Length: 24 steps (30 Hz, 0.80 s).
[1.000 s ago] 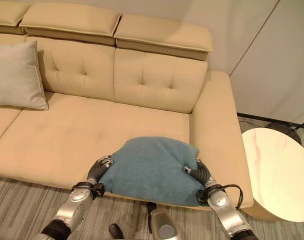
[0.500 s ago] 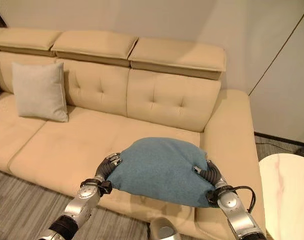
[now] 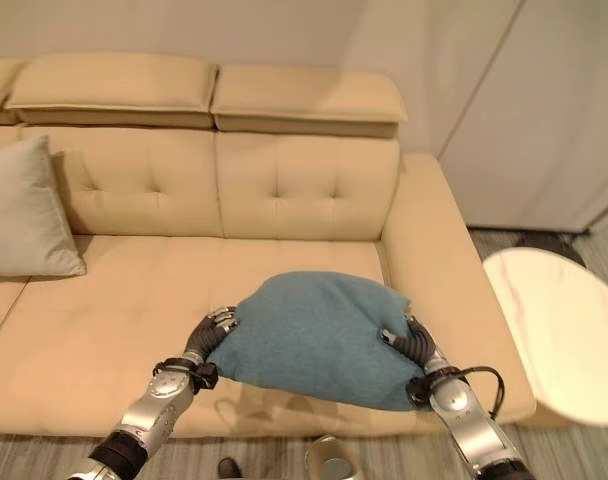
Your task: Pick up all the scattered cushions and arrange them neatly on the sofa.
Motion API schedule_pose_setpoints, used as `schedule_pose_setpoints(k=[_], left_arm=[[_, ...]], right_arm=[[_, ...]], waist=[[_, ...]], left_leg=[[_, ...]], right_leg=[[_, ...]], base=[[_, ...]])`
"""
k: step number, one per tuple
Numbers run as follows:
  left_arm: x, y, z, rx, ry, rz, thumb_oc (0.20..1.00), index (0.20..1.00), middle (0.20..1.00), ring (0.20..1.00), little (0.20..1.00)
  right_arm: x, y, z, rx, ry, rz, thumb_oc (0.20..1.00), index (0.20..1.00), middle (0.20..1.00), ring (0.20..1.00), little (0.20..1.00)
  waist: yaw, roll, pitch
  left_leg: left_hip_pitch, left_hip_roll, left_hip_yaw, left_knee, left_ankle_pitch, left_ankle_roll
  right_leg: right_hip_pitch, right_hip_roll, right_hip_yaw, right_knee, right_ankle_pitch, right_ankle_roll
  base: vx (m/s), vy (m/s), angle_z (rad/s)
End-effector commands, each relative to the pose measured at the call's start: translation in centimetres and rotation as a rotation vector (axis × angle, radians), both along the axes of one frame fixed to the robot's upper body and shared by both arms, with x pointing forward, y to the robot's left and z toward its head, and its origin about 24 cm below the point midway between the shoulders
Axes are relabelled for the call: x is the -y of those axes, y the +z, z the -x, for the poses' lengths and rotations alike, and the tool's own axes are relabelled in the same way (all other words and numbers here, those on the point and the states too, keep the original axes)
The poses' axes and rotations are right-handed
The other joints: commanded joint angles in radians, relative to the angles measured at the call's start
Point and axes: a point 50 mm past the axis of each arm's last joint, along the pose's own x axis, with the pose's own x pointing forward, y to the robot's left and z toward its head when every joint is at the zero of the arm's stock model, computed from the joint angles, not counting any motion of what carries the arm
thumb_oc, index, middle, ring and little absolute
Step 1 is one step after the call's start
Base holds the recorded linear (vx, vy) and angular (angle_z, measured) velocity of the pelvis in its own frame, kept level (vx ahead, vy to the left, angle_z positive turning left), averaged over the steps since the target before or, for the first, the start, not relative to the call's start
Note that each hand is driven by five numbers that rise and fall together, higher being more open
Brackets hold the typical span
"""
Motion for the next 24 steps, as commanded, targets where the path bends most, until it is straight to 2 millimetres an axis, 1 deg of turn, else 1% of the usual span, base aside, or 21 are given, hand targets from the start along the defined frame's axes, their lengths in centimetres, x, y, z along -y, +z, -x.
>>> schedule_pose_setpoints(k=[1, 2, 3, 5, 6, 7, 8, 9, 10, 12, 13, 14, 15, 16, 17, 18, 19, 20, 21, 22, 24], left_arm=[[1.8, 5.2, -2.8, 0.279, -0.076, 0.049, 0.200, 0.200, 0.200, 0.200, 0.200], [1.1, 5.6, -2.9, 0.293, -0.062, 0.041, 0.200, 0.200, 0.200, 0.200, 0.200], [0.9, 5.4, -2.8, 0.283, -0.061, 0.038, 0.200, 0.200, 0.200, 0.200, 0.200], [0.7, 5.1, -2.6, 0.266, -0.056, 0.031, 0.200, 0.200, 0.200, 0.200, 0.200], [0.4, 4.7, -2.3, 0.251, -0.056, 0.023, 0.200, 0.200, 0.200, 0.200, 0.200], [0.4, 4.6, -2.2, 0.244, -0.056, 0.021, 0.200, 0.200, 0.200, 0.200, 0.200], [0.4, 4.7, -2.3, 0.246, -0.055, 0.020, 0.200, 0.200, 0.200, 0.200, 0.200], [0.5, 4.7, -2.3, 0.243, -0.059, 0.020, 0.200, 0.200, 0.200, 0.200, 0.200], [0.6, 4.5, -2.3, 0.236, -0.062, 0.021, 0.200, 0.200, 0.200, 0.200, 0.200], [1.0, 4.5, -2.3, 0.233, -0.072, 0.029, 0.200, 0.200, 0.200, 0.200, 0.200], [1.6, 4.2, -2.2, 0.226, -0.091, 0.040, 0.200, 0.200, 0.200, 0.200, 0.200], [1.8, 4.3, -2.2, 0.229, -0.093, 0.050, 0.200, 0.200, 0.200, 0.200, 0.200], [2.1, 4.5, -2.3, 0.236, -0.098, 0.061, 0.200, 0.200, 0.200, 0.200, 0.200], [2.2, 4.5, -2.3, 0.237, -0.099, 0.061, 0.200, 0.200, 0.200, 0.200, 0.200], [2.6, 5.1, -2.7, 0.261, -0.106, 0.071, 0.200, 0.200, 0.200, 0.200, 0.200], [2.7, 5.4, -3.0, 0.274, -0.100, 0.077, 0.200, 0.200, 0.200, 0.200, 0.200], [2.7, 5.4, -3.0, 0.274, -0.100, 0.077, 0.200, 0.200, 0.200, 0.200, 0.200], [3.0, 5.9, -3.2, 0.291, -0.100, 0.092, 0.200, 0.200, 0.200, 0.200, 0.200], [2.8, 6.1, -3.3, 0.304, -0.090, 0.087, 0.200, 0.200, 0.200, 0.200, 0.200], [2.6, 6.4, -3.4, 0.315, -0.082, 0.089, 0.200, 0.200, 0.200, 0.200, 0.200], [2.5, 7.1, -3.5, 0.349, -0.068, 0.095, 0.200, 0.200, 0.200, 0.200, 0.200]], right_arm=[[-3.3, 6.5, -4.6, 0.331, 0.118, -0.087, 0.200, 0.200, 0.200, 0.200, 0.200], [-4.0, 6.7, -4.8, 0.342, 0.133, -0.113, 0.200, 0.200, 0.200, 0.200, 0.200], [-4.1, 6.6, -4.7, 0.339, 0.133, -0.121, 0.200, 0.200, 0.200, 0.200, 0.200], [-4.2, 6.4, -4.6, 0.330, 0.137, -0.132, 0.200, 0.200, 0.200, 0.200, 0.200], [-4.3, 6.4, -4.5, 0.333, 0.133, -0.142, 0.200, 0.200, 0.200, 0.200, 0.200], [-4.3, 6.4, -4.5, 0.335, 0.135, -0.146, 0.200, 0.200, 0.200, 0.200, 0.200], [-4.5, 6.6, -4.6, 0.344, 0.141, -0.149, 0.200, 0.200, 0.200, 0.200, 0.200], [-4.4, 6.6, -4.6, 0.342, 0.139, -0.146, 0.200, 0.200, 0.200, 0.200, 0.200], [-4.4, 6.4, -4.5, 0.335, 0.139, -0.143, 0.200, 0.200, 0.200, 0.200, 0.200], [-4.0, 6.4, -4.5, 0.333, 0.132, -0.133, 0.200, 0.200, 0.200, 0.200, 0.200], [-3.5, 6.3, -4.2, 0.330, 0.120, -0.116, 0.200, 0.200, 0.200, 0.200, 0.200], [-3.2, 6.4, -4.1, 0.337, 0.115, -0.116, 0.200, 0.200, 0.200, 0.200, 0.200], [-2.9, 6.6, -4.0, 0.343, 0.108, -0.111, 0.200, 0.200, 0.200, 0.200, 0.200], [-2.8, 6.6, -4.0, 0.344, 0.107, -0.111, 0.200, 0.200, 0.200, 0.200, 0.200], [-2.6, 7.2, -4.1, 0.366, 0.103, -0.110, 0.200, 0.200, 0.200, 0.200, 0.200], [-2.7, 7.6, -4.3, 0.383, 0.109, -0.117, 0.200, 0.200, 0.200, 0.200, 0.200], [-2.7, 7.6, -4.3, 0.383, 0.108, -0.117, 0.200, 0.200, 0.200, 0.200, 0.200], [-2.8, 7.8, -4.2, 0.384, 0.129, -0.105, 0.200, 0.200, 0.200, 0.200, 0.200], [-2.8, 7.9, -4.2, 0.387, 0.130, -0.103, 0.200, 0.200, 0.200, 0.200, 0.200], [-2.8, 8.0, -4.2, 0.394, 0.129, -0.109, 0.200, 0.200, 0.200, 0.200, 0.200], [-2.9, 8.4, -4.2, 0.412, 0.131, -0.112, 0.200, 0.200, 0.200, 0.200, 0.200]], waist=[[0.054, -0.033, -0.019], [0.067, -0.023, -0.023], [0.065, -0.020, -0.028], [0.064, -0.021, -0.033], [0.072, -0.020, -0.041], [0.076, -0.022, -0.040], [0.079, -0.025, -0.036], [0.075, -0.023, -0.035], [0.066, -0.015, -0.034], [0.056, -0.006, -0.031], [0.042, 0.002, -0.025], [0.040, 0.004, -0.024], [0.036, -0.004, -0.019], [0.036, -0.004, -0.018], [0.056, -0.033, 0.010], [0.063, -0.055, 0.020], [0.063, -0.055, 0.019], [0.065, -0.055, 0.014], [0.070, -0.060, 0.011], [0.076, -0.071, 0.012], [0.097, -0.068, 0.020]], left_leg=[[0.009, 0.072, 0.057, 0.084, -0.111, -0.056], [0.023, 0.075, 0.113, 0.049, -0.100, -0.057], [0.034, 0.068, 0.129, 0.031, -0.097, -0.055], [0.058, 0.056, 0.160, 0.013, -0.093, -0.054], [0.079, 0.049, 0.167, 0.005, -0.121, -0.057], [0.086, 0.045, 0.170, 0.005, -0.127, -0.054], [0.095, 0.032, 0.173, 0.003, -0.142, -0.047], [0.102, 0.027, 0.172, 0.003, -0.154, -0.041], [0.110, 0.023, 0.171, 0.003, -0.166, -0.036], [0.117, 0.020, 0.163, 0.004, -0.173, -0.033], [0.124, 0.017, 0.157, 0.051, -0.196, -0.034], [0.119, 0.026, 0.165, 0.099, -0.205, -0.050], [0.101, 0.048, 0.179, 0.187, -0.210, -0.078], [0.096, 0.054, 0.178, 0.199, -0.215, -0.081], [0.000, 0.132, 0.148, 0.426, -0.141, -0.140], [-0.043, 0.146, 0.135, 0.475, -0.112, -0.136], [-0.046, 0.147, 0.134, 0.477, -0.113, -0.136], [-0.062, 0.196, 0.107, 0.404, -0.181, -0.126], [-0.070, 0.206, 0.096, 0.364, -0.169, -0.126], [-0.089, 0.211, 0.086, 0.321, -0.121, -0.119], [-0.115, 0.219, 0.001, 0.227, -0.063, -0.131]], right_leg=[[0.034, 0.011, -0.092, -0.036, 0.029, 0.029], [0.020, -0.007, -0.260, -0.019, 0.021, 0.017], [0.022, 0.004, -0.304, -0.006, 0.012, 0.009], [0.024, 0.034, -0.351, 0.007, -0.002, 0.001], [0.035, 0.062, -0.412, 0.004, -0.033, -0.010], [0.028, 0.072, -0.445, 0.010, -0.037, -0.017], [0.006, 0.084, -0.508, 0.014, -0.038, -0.027], [-0.010, 0.090, -0.526, 0.019, -0.038, -0.028], [-0.034, 0.091, -0.534, 0.036, -0.043, -0.029], [-0.036, 0.095, -0.519, 0.036, -0.053, -0.028], [-0.014, 0.101, -0.490, 0.030, -0.067, -0.050], [0.001, 0.096, -0.495, 0.025, -0.073, -0.060], [0.021, 0.087, -0.502, 0.017, -0.075, -0.071], [0.023, 0.089, -0.503, 0.015, -0.075, -0.073], [0.066, 0.092, -0.493, -0.001, -0.089, -0.099], [0.066, 0.086, -0.495, -0.007, -0.079, -0.115], [0.064, 0.086, -0.496, -0.008, -0.079, -0.116], [0.098, 0.074, -0.468, -0.017, -0.108, -0.093], [0.102, 0.067, -0.459, -0.021, -0.109, -0.086], [0.096, 0.059, -0.457, -0.027, -0.094, -0.089], [0.110, 0.065, -0.430, -0.039, -0.105, -0.078]], base=[[0.02, 0.143, -0.99], [0.05, 0.205, -1.39], [0.07, 0.210, -1.77], [0.15, 0.161, -0.97], [0.20, 0.104, -0.52], [0.20, 0.064, -0.66], [0.10, -0.023, -0.61], [0.12, -0.021, -0.50], [0.14, -0.023, -0.27], [0.14, -0.019, -0.12], [0.16, -0.062, 0.14], [0.21, -0.132, 0.23], [0.10, -0.126, 0.25], [0.11, -0.270, 0.46], [0.01, -0.268, 0.54], [0.01, -0.260, 0.44], [0.14, 0.035, -0.04], [0.24, 0.160, -0.15], [0.21, 0.185, 0.02], [0.06, 0.125, 0.15], [0.10, 0.138, -0.15]])
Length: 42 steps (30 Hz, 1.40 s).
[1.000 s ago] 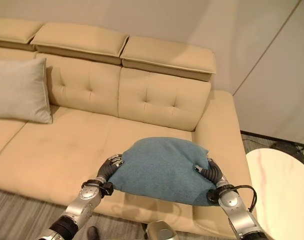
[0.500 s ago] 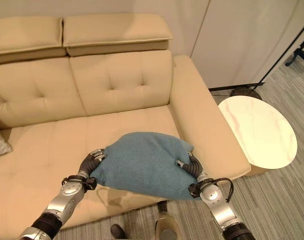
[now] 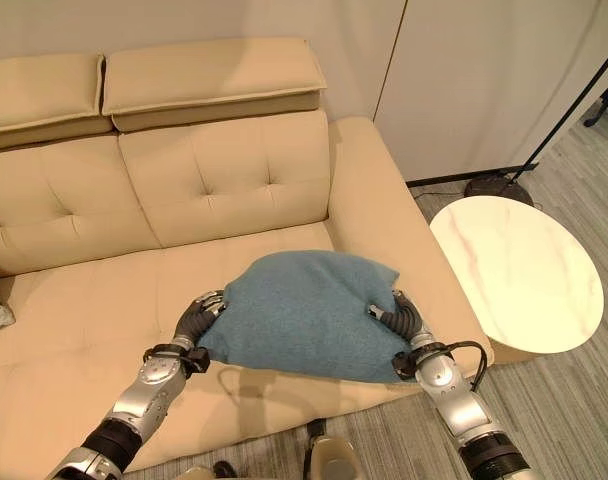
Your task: Pick up all the scattered cushions and arrange them neatly on the sofa.
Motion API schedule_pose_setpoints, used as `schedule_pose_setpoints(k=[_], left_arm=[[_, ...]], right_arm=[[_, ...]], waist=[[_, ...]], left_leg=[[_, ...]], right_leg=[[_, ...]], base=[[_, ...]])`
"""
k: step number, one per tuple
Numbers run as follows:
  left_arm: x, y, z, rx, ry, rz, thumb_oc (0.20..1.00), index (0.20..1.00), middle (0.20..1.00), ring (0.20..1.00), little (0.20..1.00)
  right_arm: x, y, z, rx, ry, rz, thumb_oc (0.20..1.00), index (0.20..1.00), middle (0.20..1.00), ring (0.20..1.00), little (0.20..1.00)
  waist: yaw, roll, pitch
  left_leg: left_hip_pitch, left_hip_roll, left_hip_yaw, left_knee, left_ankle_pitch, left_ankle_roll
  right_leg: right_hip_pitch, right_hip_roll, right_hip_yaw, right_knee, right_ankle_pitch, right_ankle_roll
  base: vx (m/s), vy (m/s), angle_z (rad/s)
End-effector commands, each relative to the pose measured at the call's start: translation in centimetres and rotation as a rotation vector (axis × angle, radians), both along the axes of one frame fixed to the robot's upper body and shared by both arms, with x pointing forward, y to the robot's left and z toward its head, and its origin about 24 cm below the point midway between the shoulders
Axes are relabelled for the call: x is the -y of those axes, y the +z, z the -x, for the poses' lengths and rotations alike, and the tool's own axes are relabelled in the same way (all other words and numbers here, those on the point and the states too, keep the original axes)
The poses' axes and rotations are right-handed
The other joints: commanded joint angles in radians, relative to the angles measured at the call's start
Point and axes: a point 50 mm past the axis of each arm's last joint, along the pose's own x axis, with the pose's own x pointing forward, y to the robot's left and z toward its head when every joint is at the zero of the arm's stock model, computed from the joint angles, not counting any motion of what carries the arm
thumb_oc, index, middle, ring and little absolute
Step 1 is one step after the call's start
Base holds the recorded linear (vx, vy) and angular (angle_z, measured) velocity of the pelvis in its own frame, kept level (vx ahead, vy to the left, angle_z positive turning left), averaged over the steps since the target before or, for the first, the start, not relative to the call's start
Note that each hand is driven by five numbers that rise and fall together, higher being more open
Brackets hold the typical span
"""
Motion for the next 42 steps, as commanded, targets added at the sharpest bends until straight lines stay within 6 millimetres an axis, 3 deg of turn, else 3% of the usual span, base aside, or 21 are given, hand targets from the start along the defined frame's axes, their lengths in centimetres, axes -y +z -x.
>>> schedule_pose_setpoints(k=[1, 2, 3, 6, 12, 15, 16, 23, 25, 26, 27, 28, 29, 31, 32, 35, 38, 42], left_arm=[[2.8, 5.4, -1.8, 0.284, -0.078, 0.107, 0.200, 0.200, 0.200, 0.200, 0.200], [2.8, 5.4, -1.8, 0.284, -0.078, 0.107, 0.200, 0.200, 0.200, 0.200, 0.200], [3.0, 5.8, -1.8, 0.301, -0.087, 0.120, 0.200, 0.200, 0.200, 0.200, 0.200], [2.9, 6.4, -1.8, 0.329, -0.094, 0.124, 0.200, 0.200, 0.200, 0.200, 0.200], [2.7, 10.1, -2.7, 0.490, -0.106, 0.136, 0.200, 0.200, 0.200, 0.200, 0.200], [2.6, 11.9, -2.9, 0.572, -0.093, 0.150, 0.200, 0.200, 0.200, 0.200, 0.200], [2.5, 13.4, -2.9, 0.639, -0.082, 0.151, 0.200, 0.200, 0.200, 0.200, 0.200], [2.0, 17.2, -2.1, 0.838, -0.054, 0.125, 0.200, 0.200, 0.200, 0.200, 0.200], [2.0, 19.4, -2.1, 0.945, -0.030, 0.100, 0.200, 0.200, 0.200, 0.200, 0.200], [2.0, 19.5, -2.1, 0.947, -0.029, 0.099, 0.200, 0.200, 0.200, 0.200, 0.200], [2.3, 20.9, -2.6, 1.003, -0.008, 0.102, 0.200, 0.200, 0.200, 0.200, 0.200], [2.3, 21.0, -2.6, 1.006, -0.007, 0.101, 0.200, 0.200, 0.200, 0.200, 0.200], [2.9, 23.5, -3.3, 1.092, 0.001, 0.086, 0.200, 0.200, 0.200, 0.200, 0.200], [3.4, 26.1, -3.8, 1.178, 0.017, 0.073, 0.200, 0.200, 0.200, 0.200, 0.200], [3.4, 26.2, -3.9, 1.182, 0.017, 0.073, 0.200, 0.200, 0.200, 0.200, 0.200], [4.4, 33.1, -4.0, 1.423, 0.087, 0.032, 0.200, 0.200, 0.200, 0.200, 0.200], [4.8, 35.3, -3.7, 1.505, 0.137, 0.022, 0.200, 0.200, 0.200, 0.200, 0.200], [4.7, 36.3, -4.3, 1.509, 0.176, 0.014, 0.200, 0.200, 0.200, 0.200, 0.200]], right_arm=[[-2.6, 5.6, -1.4, 0.292, 0.137, -0.100, 0.200, 0.200, 0.200, 0.200, 0.200], [-2.6, 5.6, -1.4, 0.292, 0.137, -0.100, 0.200, 0.200, 0.200, 0.200, 0.200], [-2.4, 5.7, -1.5, 0.300, 0.133, -0.083, 0.200, 0.200, 0.200, 0.200, 0.200], [-2.9, 6.1, -1.8, 0.318, 0.146, -0.086, 0.200, 0.200, 0.200, 0.200, 0.200], [-4.8, 7.7, -2.8, 0.389, 0.198, -0.117, 0.200, 0.200, 0.200, 0.200, 0.200], [-5.7, 8.7, -3.0, 0.434, 0.222, -0.135, 0.200, 0.200, 0.200, 0.200, 0.200], [-6.3, 9.3, -3.3, 0.468, 0.236, -0.143, 0.200, 0.200, 0.200, 0.200, 0.200], [-8.4, 12.1, -3.8, 0.590, 0.315, -0.168, 0.200, 0.200, 0.200, 0.200, 0.200], [-9.8, 14.1, -4.2, 0.660, 0.365, -0.185, 0.200, 0.200, 0.200, 0.200, 0.200], [-9.9, 14.1, -4.3, 0.662, 0.365, -0.185, 0.200, 0.200, 0.200, 0.200, 0.200], [-10.9, 15.8, -4.8, 0.712, 0.401, -0.189, 0.200, 0.200, 0.200, 0.200, 0.200], [-11.0, 15.9, -4.9, 0.715, 0.402, -0.189, 0.200, 0.200, 0.200, 0.200, 0.200], [-12.1, 18.2, -5.5, 0.785, 0.427, -0.183, 0.200, 0.200, 0.200, 0.200, 0.200], [-13.4, 21.2, -6.0, 0.882, 0.455, -0.174, 0.200, 0.200, 0.200, 0.200, 0.200], [-13.5, 21.4, -6.0, 0.885, 0.455, -0.174, 0.200, 0.200, 0.200, 0.200, 0.200], [-15.2, 28.2, -6.1, 1.135, 0.434, -0.150, 0.200, 0.200, 0.200, 0.200, 0.200], [-15.4, 30.6, -6.0, 1.231, 0.398, -0.144, 0.200, 0.200, 0.200, 0.200, 0.200], [-15.0, 32.3, -6.4, 1.283, 0.344, -0.116, 0.200, 0.200, 0.200, 0.200, 0.200]], waist=[[0.019, -0.007, -0.033], [0.019, -0.008, -0.032], [0.023, 0.012, -0.031], [0.034, 0.019, -0.030], [0.063, 0.022, -0.019], [0.077, 0.022, -0.017], [0.088, 0.024, -0.015], [0.118, 0.030, -0.018], [0.130, 0.039, -0.016], [0.130, 0.039, -0.016], [0.137, 0.043, -0.011], [0.136, 0.043, -0.011], [0.141, 0.046, -0.001], [0.147, 0.048, 0.008], [0.147, 0.047, 0.009], [0.158, 0.058, 0.025], [0.167, 0.066, 0.026], [0.178, 0.074, 0.038]], left_leg=[[-0.037, 0.000, -0.127, 0.019, -0.015, -0.009], [-0.037, 0.000, -0.127, 0.019, -0.015, -0.009], [-0.019, -0.012, -0.126, -0.027, -0.002, -0.017], [-0.027, -0.043, -0.130, -0.045, -0.001, -0.001], [-0.010, -0.118, -0.086, -0.099, -0.015, 0.038], [-0.018, -0.128, -0.086, -0.104, -0.011, 0.045], [-0.019, -0.133, -0.091, -0.107, -0.015, 0.049], [-0.013, -0.137, -0.103, -0.129, -0.003, 0.050], [-0.001, -0.139, -0.108, -0.142, 0.001, 0.047], [-0.006, -0.139, -0.108, -0.142, 0.005, 0.047], [-0.002, -0.138, -0.114, -0.146, 0.008, 0.043], [-0.007, -0.137, -0.113, -0.146, 0.012, 0.043], [-0.011, -0.136, -0.122, -0.148, 0.014, 0.040], [-0.023, -0.133, -0.128, -0.149, 0.018, 0.038], [-0.027, -0.133, -0.127, -0.151, 0.023, 0.038], [-0.080, -0.131, -0.145, -0.152, 0.036, 0.033], [-0.109, -0.131, -0.155, -0.153, 0.038, 0.028], [-0.157, -0.134, -0.168, -0.152, 0.046, 0.023]], right_leg=[[0.053, 0.034, 0.007, 0.030, -0.132, 0.123], [0.053, 0.034, 0.008, 0.030, -0.132, 0.123], [0.056, 0.026, 0.014, 0.029, -0.126, 0.129], [0.043, 0.009, 0.035, 0.029, -0.108, 0.136], [0.005, -0.045, 0.066, 0.028, -0.060, 0.178], [-0.013, -0.054, 0.069, 0.030, -0.044, 0.184], [-0.012, -0.057, 0.068, 0.033, -0.051, 0.187], [-0.013, -0.060, 0.059, 0.031, -0.053, 0.185], [-0.007, -0.060, 0.043, 0.024, -0.061, 0.184], [-0.010, -0.060, 0.044, 0.022, -0.056, 0.183], [-0.007, -0.061, 0.034, 0.021, -0.062, 0.183], [-0.011, -0.060, 0.035, 0.020, -0.057, 0.182], [-0.016, -0.059, 0.028, 0.022, -0.060, 0.182], [-0.030, -0.056, 0.028, 0.026, -0.061, 0.182], [-0.035, -0.056, 0.029, 0.025, -0.057, 0.181], [-0.088, -0.056, 0.033, 0.043, -0.053, 0.181], [-0.111, -0.060, 0.026, 0.048, -0.057, 0.185], [-0.149, -0.069, 0.018, 0.058, -0.052, 0.189]], base=[[0.10, 0.118, -0.36], [0.13, 0.211, -0.60], [0.09, 0.217, -0.62], [0.05, 0.197, -0.41], [0.04, 0.183, -0.09], [0.02, 0.030, 0.14], [-0.01, -0.012, 0.10], [0.01, -0.026, 0.08], [0.02, -0.038, 0.01], [0.00, -0.048, 0.07], [-0.01, -0.039, 0.13], [-0.01, -0.068, 0.31], [-0.03, -0.055, 0.33], [-0.01, -0.056, 0.29], [-0.01, -0.040, 0.17], [0.00, -0.043, 0.12], [0.04, -0.021, 0.18], [0.03, -0.033, 0.08]])
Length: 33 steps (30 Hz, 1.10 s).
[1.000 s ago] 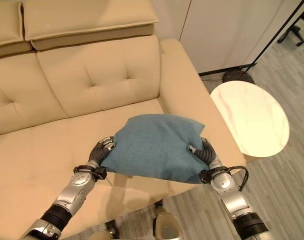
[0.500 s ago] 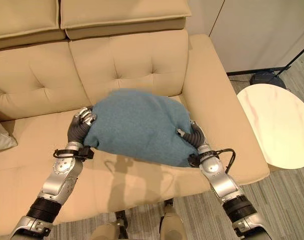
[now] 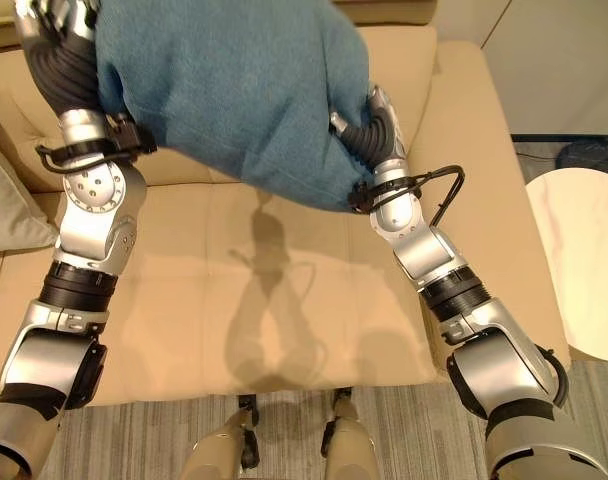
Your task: Pick up all the scattered cushions and arrange them neatly on the sofa.
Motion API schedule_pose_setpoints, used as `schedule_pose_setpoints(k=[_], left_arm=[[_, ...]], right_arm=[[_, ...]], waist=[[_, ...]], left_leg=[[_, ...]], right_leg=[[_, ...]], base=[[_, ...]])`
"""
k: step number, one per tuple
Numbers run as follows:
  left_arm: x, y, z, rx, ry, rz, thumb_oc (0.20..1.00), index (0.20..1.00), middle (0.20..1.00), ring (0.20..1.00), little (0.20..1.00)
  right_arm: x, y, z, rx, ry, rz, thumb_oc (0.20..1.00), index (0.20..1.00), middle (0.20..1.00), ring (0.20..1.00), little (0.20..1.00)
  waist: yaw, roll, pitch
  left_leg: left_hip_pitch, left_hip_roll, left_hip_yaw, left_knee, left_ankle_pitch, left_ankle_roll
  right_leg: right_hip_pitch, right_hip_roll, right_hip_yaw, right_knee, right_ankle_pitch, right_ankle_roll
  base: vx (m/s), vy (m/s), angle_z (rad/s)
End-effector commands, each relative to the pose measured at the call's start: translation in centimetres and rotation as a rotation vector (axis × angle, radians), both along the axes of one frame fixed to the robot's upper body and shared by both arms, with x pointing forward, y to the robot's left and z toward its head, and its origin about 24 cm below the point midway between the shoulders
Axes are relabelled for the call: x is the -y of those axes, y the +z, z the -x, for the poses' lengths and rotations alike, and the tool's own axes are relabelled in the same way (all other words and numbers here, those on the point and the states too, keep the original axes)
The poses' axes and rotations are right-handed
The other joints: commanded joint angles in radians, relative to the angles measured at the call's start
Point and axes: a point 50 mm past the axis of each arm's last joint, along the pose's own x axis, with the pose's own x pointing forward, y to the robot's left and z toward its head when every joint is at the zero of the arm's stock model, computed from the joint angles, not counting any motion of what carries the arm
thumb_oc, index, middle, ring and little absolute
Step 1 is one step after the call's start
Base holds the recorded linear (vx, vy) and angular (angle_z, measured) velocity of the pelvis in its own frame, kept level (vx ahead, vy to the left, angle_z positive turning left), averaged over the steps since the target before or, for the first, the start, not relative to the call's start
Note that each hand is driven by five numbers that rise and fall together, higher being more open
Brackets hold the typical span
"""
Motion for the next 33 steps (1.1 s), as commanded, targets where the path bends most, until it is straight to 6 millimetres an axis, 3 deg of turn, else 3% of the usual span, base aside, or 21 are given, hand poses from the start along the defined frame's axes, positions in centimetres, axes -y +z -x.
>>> schedule_pose_setpoints(k=[1, 4, 9, 12, 13, 17, 19, 20, 21, 23, 24, 25, 26, 31, 32, 33], left_arm=[[4.2, 3.1, 0.5, 0.138, -0.078, -0.172, 0.200, 0.200, 0.200, 0.200, 0.200], [4.2, 3.2, -0.5, 0.088, -0.082, -0.168, 0.200, 0.200, 0.200, 0.200, 0.200], [3.7, 3.4, -4.4, -0.132, -0.053, -0.209, 0.200, 0.200, 0.200, 0.200, 0.200], [2.4, 3.8, -5.9, -0.233, 0.035, -0.278, 0.200, 0.200, 0.200, 0.200, 0.200], [2.3, 3.6, -6.1, -0.257, 0.053, -0.310, 0.200, 0.200, 0.200, 0.200, 0.200], [2.2, 1.4, -7.3, -0.369, 0.004, -0.273, 0.200, 0.200, 0.200, 0.200, 0.200], [2.2, 0.9, -7.5, -0.394, -0.010, -0.266, 0.304, 0.304, 0.304, 0.304, 0.304], [2.3, -0.2, -7.8, -0.434, -0.035, -0.259, 0.492, 0.492, 0.492, 0.492, 0.492], [2.2, -0.9, -7.9, -0.453, -0.039, -0.250, 1.000, 1.000, 1.000, 1.000, 1.000], [2.1, -2.4, -8.0, -0.489, -0.056, -0.228, 1.000, 1.000, 1.000, 1.000, 1.000], [2.0, -3.1, -8.1, -0.506, -0.061, -0.215, 1.000, 1.000, 1.000, 1.000, 1.000], [2.0, -3.1, -8.1, -0.507, -0.062, -0.215, 1.000, 1.000, 1.000, 1.000, 1.000], [1.9, -4.3, -8.1, -0.533, -0.073, -0.188, 1.000, 1.000, 1.000, 1.000, 1.000], [1.0, -7.0, -7.8, -0.584, -0.078, -0.144, 1.000, 1.000, 1.000, 1.000, 1.000], [1.0, -7.4, -7.8, -0.591, -0.081, -0.130, 1.000, 1.000, 1.000, 1.000, 1.000], [1.0, -7.4, -7.8, -0.591, -0.081, -0.130, 1.000, 1.000, 1.000, 1.000, 1.000]], right_arm=[[-6.6, 9.9, 4.0, 0.456, 0.269, 0.029, 0.200, 0.200, 0.200, 0.200, 0.200], [-6.5, 10.4, 3.2, 0.444, 0.225, 0.059, 0.200, 0.200, 0.200, 0.200, 0.200], [-6.3, 11.6, 1.0, 0.392, 0.100, 0.133, 0.200, 0.200, 0.200, 0.200, 0.200], [-6.8, 12.3, 0.9, 0.398, 0.086, 0.172, 0.200, 0.200, 0.200, 0.200, 0.200], [-7.1, 12.2, 0.9, 0.395, 0.090, 0.182, 0.200, 0.200, 0.200, 0.200, 0.200], [-7.6, 10.4, -0.1, 0.310, 0.079, 0.234, 0.200, 0.200, 0.200, 0.200, 0.200], [-7.8, 9.9, -0.4, 0.289, 0.079, 0.242, 0.200, 0.200, 0.200, 0.200, 0.200], [-7.9, 8.9, -0.8, 0.243, 0.079, 0.255, 0.200, 0.200, 0.200, 0.200, 0.200], [-7.9, 8.5, -0.9, 0.232, 0.078, 0.253, 0.200, 0.200, 0.200, 0.200, 0.200], [-7.7, 7.8, -1.1, 0.210, 0.072, 0.243, 0.213, 0.213, 0.213, 0.213, 0.213], [-7.6, 7.6, -1.2, 0.205, 0.069, 0.237, 0.407, 0.407, 0.407, 0.407, 0.407], [-7.6, 7.5, -1.2, 0.205, 0.069, 0.237, 0.551, 0.551, 0.551, 0.551, 0.551], [-7.5, 7.2, -1.2, 0.194, 0.068, 0.215, 1.000, 1.000, 1.000, 1.000, 1.000], [-6.3, 6.7, -1.3, 0.175, 0.057, 0.170, 1.000, 1.000, 1.000, 1.000, 1.000], [-6.1, 6.6, -1.4, 0.169, 0.053, 0.163, 0.871, 0.871, 0.871, 0.871, 0.871], [-6.1, 6.6, -1.4, 0.169, 0.053, 0.163, 0.529, 0.529, 0.529, 0.529, 0.529]], waist=[[0.002, -0.032, 0.008], [0.009, -0.027, 0.018], [0.009, -0.022, 0.067], [-0.004, -0.022, 0.087], [-0.007, -0.020, 0.087], [-0.023, -0.027, 0.110], [-0.024, -0.028, 0.109], [-0.027, -0.027, 0.116], [-0.029, -0.028, 0.116], [-0.033, -0.031, 0.115], [-0.035, -0.032, 0.116], [-0.035, -0.032, 0.114], [-0.036, -0.035, 0.117], [-0.031, -0.040, 0.120], [-0.031, -0.039, 0.120], [-0.031, -0.039, 0.120]], left_leg=[[0.002, -0.008, 0.025, 0.006, -0.065, -0.054], [-0.034, -0.005, 0.024, 0.009, -0.058, -0.058], [-0.167, 0.005, 0.016, 0.018, -0.024, -0.073], [-0.248, 0.008, 0.014, 0.014, -0.011, -0.076], [-0.258, 0.009, 0.000, 0.009, -0.031, -0.082], [-0.362, 0.014, 0.003, 0.039, -0.006, -0.074], [-0.378, 0.015, 0.003, 0.043, -0.005, -0.074], [-0.391, 0.014, 0.001, 0.041, -0.003, -0.072], [-0.401, 0.015, 0.001, 0.039, -0.001, -0.072], [-0.409, 0.016, 0.003, 0.031, 0.003, -0.073], [-0.409, 0.016, 0.002, 0.028, 0.004, -0.073], [-0.410, 0.016, 0.002, 0.027, 0.005, -0.073], [-0.411, 0.018, 0.001, 0.022, 0.007, -0.073], [-0.400, 0.021, -0.004, 0.015, 0.010, -0.075], [-0.397, 0.021, -0.005, 0.014, 0.010, -0.075], [-0.397, 0.021, -0.005, 0.014, 0.010, -0.075]], right_leg=[[0.007, -0.018, 0.043, 0.120, -0.154, 0.065], [-0.025, -0.024, 0.041, 0.125, -0.151, 0.068], [-0.150, -0.026, 0.037, 0.142, -0.133, 0.075], [-0.234, -0.016, 0.044, 0.142, -0.120, 0.077], [-0.250, -0.010, 0.059, 0.142, -0.138, 0.085], [-0.346, -0.008, 0.061, 0.153, -0.110, 0.077], [-0.362, -0.007, 0.064, 0.153, -0.105, 0.076], [-0.381, -0.002, 0.071, 0.151, -0.101, 0.075], [-0.392, 0.000, 0.073, 0.150, -0.097, 0.075], [-0.404, 0.003, 0.076, 0.142, -0.090, 0.075], [-0.408, 0.005, 0.078, 0.139, -0.088, 0.075], [-0.409, 0.005, 0.078, 0.139, -0.088, 0.075], [-0.413, 0.010, 0.081, 0.133, -0.084, 0.075], [-0.410, 0.017, 0.083, 0.128, -0.085, 0.070], [-0.410, 0.017, 0.083, 0.128, -0.085, 0.069], [-0.409, 0.017, 0.083, 0.128, -0.085, 0.069]], base=[[0.02, -0.028, 0.17], [0.00, -0.036, 0.15], [-0.02, -0.063, 0.04], [-0.01, -0.021, 0.03], [0.07, 0.009, -0.02], [-0.03, -0.036, -0.04], [-0.04, -0.022, -0.01], [0.00, 0.000, 0.00], [0.00, 0.000, 0.00], [0.00, 0.000, 0.00], [0.00, 0.000, 0.00], [0.00, 0.000, 0.00], [0.00, 0.000, 0.00], [-0.02, -0.031, -0.03], [-0.02, -0.033, -0.06], [-0.03, -0.035, -0.06]])
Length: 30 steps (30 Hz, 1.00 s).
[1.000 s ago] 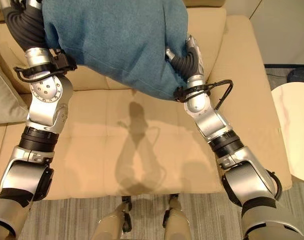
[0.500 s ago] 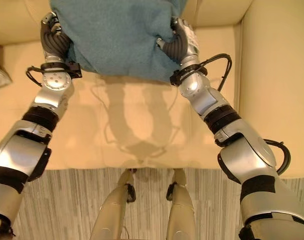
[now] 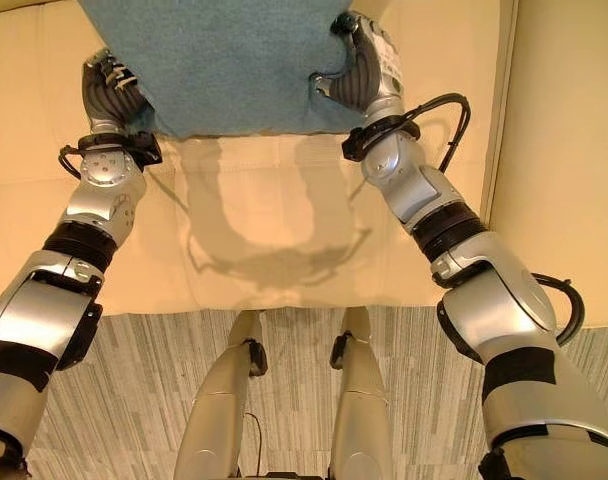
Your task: Pick up all the scattered cushions and arrange them neatly on the sofa.
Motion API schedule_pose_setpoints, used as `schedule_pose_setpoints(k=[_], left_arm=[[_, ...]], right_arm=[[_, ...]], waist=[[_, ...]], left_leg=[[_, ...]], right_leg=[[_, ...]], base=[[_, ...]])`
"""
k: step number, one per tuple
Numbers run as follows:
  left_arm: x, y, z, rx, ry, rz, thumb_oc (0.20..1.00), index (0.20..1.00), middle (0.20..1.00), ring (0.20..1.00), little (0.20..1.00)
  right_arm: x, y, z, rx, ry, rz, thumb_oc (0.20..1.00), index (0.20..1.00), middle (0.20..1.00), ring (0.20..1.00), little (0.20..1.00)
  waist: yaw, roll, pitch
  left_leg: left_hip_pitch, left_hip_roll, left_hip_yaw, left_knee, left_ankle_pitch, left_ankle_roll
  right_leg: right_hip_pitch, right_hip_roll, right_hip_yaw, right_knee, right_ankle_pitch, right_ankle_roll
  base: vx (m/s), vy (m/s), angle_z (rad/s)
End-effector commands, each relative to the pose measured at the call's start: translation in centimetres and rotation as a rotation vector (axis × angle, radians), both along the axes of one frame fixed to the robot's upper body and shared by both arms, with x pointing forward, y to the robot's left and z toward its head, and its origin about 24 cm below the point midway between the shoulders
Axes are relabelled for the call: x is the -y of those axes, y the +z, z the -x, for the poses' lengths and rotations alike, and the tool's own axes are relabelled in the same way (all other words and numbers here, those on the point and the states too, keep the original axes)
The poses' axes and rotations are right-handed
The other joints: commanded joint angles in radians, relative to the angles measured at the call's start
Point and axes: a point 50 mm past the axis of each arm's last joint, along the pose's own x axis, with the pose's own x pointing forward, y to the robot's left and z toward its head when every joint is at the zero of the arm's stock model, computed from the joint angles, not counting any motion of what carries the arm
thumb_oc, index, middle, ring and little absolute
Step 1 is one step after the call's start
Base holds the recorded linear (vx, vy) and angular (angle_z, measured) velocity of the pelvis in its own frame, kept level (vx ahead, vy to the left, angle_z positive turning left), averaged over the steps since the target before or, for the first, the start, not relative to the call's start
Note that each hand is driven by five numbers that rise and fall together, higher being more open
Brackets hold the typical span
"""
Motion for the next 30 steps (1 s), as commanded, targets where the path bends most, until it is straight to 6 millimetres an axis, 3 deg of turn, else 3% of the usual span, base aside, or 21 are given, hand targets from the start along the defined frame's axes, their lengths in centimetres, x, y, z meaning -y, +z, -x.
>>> schedule_pose_setpoints(k=[1, 2, 3, 4, 5, 6, 9, 10, 11, 12, 13, 14, 21, 23, 30], left_arm=[[4.4, -0.7, -0.2, 0.013, -0.171, -0.006, 1.000, 1.000, 1.000, 1.000, 1.000], [4.4, -0.7, -0.2, 0.012, -0.171, -0.005, 1.000, 1.000, 1.000, 1.000, 1.000], [4.5, -1.1, -0.2, 0.004, -0.179, 0.004, 0.576, 0.576, 0.576, 0.576, 0.576], [4.3, -1.8, -0.1, -0.008, -0.182, 0.026, 0.275, 0.275, 0.275, 0.275, 0.275], [4.3, -1.8, -0.1, -0.008, -0.182, 0.026, 0.275, 0.275, 0.275, 0.275, 0.275], [4.7, -2.6, -0.1, -0.025, -0.199, 0.073, 0.200, 0.200, 0.200, 0.200, 0.200], [6.2, -4.1, 0.4, -0.042, -0.256, 0.108, 0.228, 0.228, 0.228, 0.228, 0.228], [6.6, -4.4, 0.5, -0.048, -0.266, 0.107, 0.498, 0.498, 0.498, 0.498, 0.498], [6.8, -4.6, 0.5, -0.054, -0.270, 0.102, 0.840, 0.840, 0.840, 0.840, 0.840], [7.0, -4.7, 0.6, -0.057, -0.274, 0.100, 1.000, 1.000, 1.000, 1.000, 1.000], [7.0, -4.7, 0.5, -0.059, -0.273, 0.100, 1.000, 1.000, 1.000, 1.000, 1.000], [7.0, -4.6, 0.5, -0.057, -0.272, 0.097, 1.000, 1.000, 1.000, 1.000, 1.000], [5.8, -2.9, 0.4, -0.015, -0.237, 0.056, 1.000, 1.000, 1.000, 1.000, 1.000], [4.8, -1.5, 0.3, 0.018, -0.202, 0.017, 1.000, 1.000, 1.000, 1.000, 1.000], [3.6, 0.0, 0.4, 0.053, -0.156, -0.072, 1.000, 1.000, 1.000, 1.000, 1.000]], right_arm=[[-4.5, 2.3, 1.3, 0.088, 0.192, -0.082, 0.200, 0.200, 0.200, 0.200, 0.200], [-4.5, 2.3, 1.3, 0.087, 0.192, -0.081, 0.200, 0.200, 0.200, 0.200, 0.200], [-4.3, 2.3, 1.3, 0.087, 0.186, -0.082, 0.200, 0.200, 0.200, 0.200, 0.200], [-4.0, 2.4, 1.3, 0.092, 0.181, -0.080, 0.200, 0.200, 0.200, 0.200, 0.200], [-4.0, 2.4, 1.3, 0.092, 0.181, -0.080, 0.200, 0.200, 0.200, 0.200, 0.200], [-3.6, 2.8, 1.3, 0.102, 0.167, -0.072, 0.200, 0.200, 0.200, 0.200, 0.200], [-2.8, 4.0, 1.6, 0.152, 0.133, -0.070, 0.200, 0.200, 0.200, 0.200, 0.200], [-2.6, 4.3, 1.7, 0.163, 0.129, -0.073, 0.200, 0.200, 0.200, 0.200, 0.200], [-2.3, 4.5, 1.8, 0.170, 0.123, -0.075, 0.200, 0.200, 0.200, 0.200, 0.200], [-2.1, 4.5, 1.8, 0.174, 0.116, -0.078, 0.473, 0.473, 0.473, 0.473, 0.473], [-1.9, 4.6, 1.8, 0.177, 0.113, -0.085, 0.865, 0.865, 0.865, 0.865, 0.865], [-1.7, 4.5, 1.8, 0.176, 0.109, -0.086, 1.000, 1.000, 1.000, 1.000, 1.000], [-1.4, 3.4, 1.6, 0.148, 0.104, -0.078, 1.000, 1.000, 1.000, 1.000, 1.000], [-1.3, 2.9, 1.4, 0.125, 0.109, -0.089, 1.000, 1.000, 1.000, 1.000, 1.000], [-0.7, 1.8, 0.9, 0.073, 0.105, -0.080, 1.000, 1.000, 1.000, 1.000, 1.000]], waist=[[0.002, -0.062, -0.061], [0.002, -0.062, -0.061], [0.002, -0.062, -0.059], [0.002, -0.062, -0.058], [0.002, -0.062, -0.058], [0.001, -0.065, -0.058], [0.001, -0.070, -0.054], [0.000, -0.073, -0.053], [-0.002, -0.075, -0.051], [-0.003, -0.078, -0.050], [-0.006, -0.080, -0.049], [-0.007, -0.083, -0.048], [-0.010, -0.088, -0.042], [-0.010, -0.081, -0.041], [-0.011, -0.071, -0.044]], left_leg=[[0.030, 0.012, 0.003, -0.018, -0.055, -0.086], [0.031, 0.012, 0.003, -0.018, -0.055, -0.086], [0.033, 0.014, 0.002, -0.018, -0.054, -0.088], [0.035, 0.015, 0.003, -0.019, -0.053, -0.090], [0.035, 0.015, 0.003, -0.019, -0.053, -0.090], [0.039, 0.016, 0.002, -0.020, -0.051, -0.092], [0.044, 0.020, -0.002, -0.024, -0.048, -0.096], [0.044, 0.021, -0.002, -0.025, -0.046, -0.098], [0.045, 0.022, -0.002, -0.026, -0.046, -0.099], [0.046, 0.023, -0.003, -0.027, -0.046, -0.099], [0.046, 0.024, -0.002, -0.028, -0.046, -0.100], [0.047, 0.024, -0.003, -0.029, -0.046, -0.101], [0.045, 0.026, -0.005, -0.026, -0.046, -0.101], [0.046, 0.024, -0.004, -0.029, -0.042, -0.103], [0.049, 0.021, 0.002, -0.033, -0.039, -0.106]], right_leg=[[0.029, 0.018, 0.055, 0.062, -0.131, 0.088], [0.030, 0.018, 0.054, 0.061, -0.131, 0.087], [0.031, 0.018, 0.053, 0.062, -0.131, 0.086], [0.034, 0.019, 0.051, 0.062, -0.132, 0.085], [0.034, 0.019, 0.051, 0.062, -0.132, 0.085], [0.037, 0.020, 0.049, 0.061, -0.131, 0.084], [0.040, 0.023, 0.043, 0.059, -0.127, 0.082], [0.041, 0.023, 0.042, 0.057, -0.126, 0.083], [0.041, 0.025, 0.041, 0.056, -0.125, 0.082], [0.042, 0.025, 0.040, 0.055, -0.124, 0.082], [0.043, 0.026, 0.039, 0.053, -0.122, 0.082], [0.043, 0.026, 0.039, 0.051, -0.120, 0.082], [0.045, 0.028, 0.039, 0.047, -0.115, 0.081], [0.046, 0.026, 0.039, 0.046, -0.111, 0.083], [0.052, 0.022, 0.036, 0.039, -0.103, 0.087]], base=[[0.00, 0.000, 0.00], [-0.03, -0.036, -0.02], [0.00, 0.000, 0.00], [0.00, 0.000, 0.00], [-0.02, -0.034, 0.02], [0.00, 0.000, 0.00], [0.00, 0.000, 0.00], [0.00, 0.000, 0.00], [0.00, 0.000, 0.00], [0.00, 0.000, 0.00], [0.00, 0.000, 0.00], [0.00, 0.000, 0.00], [0.00, 0.000, 0.00], [0.00, 0.000, 0.00], [0.00, 0.000, 0.00]])
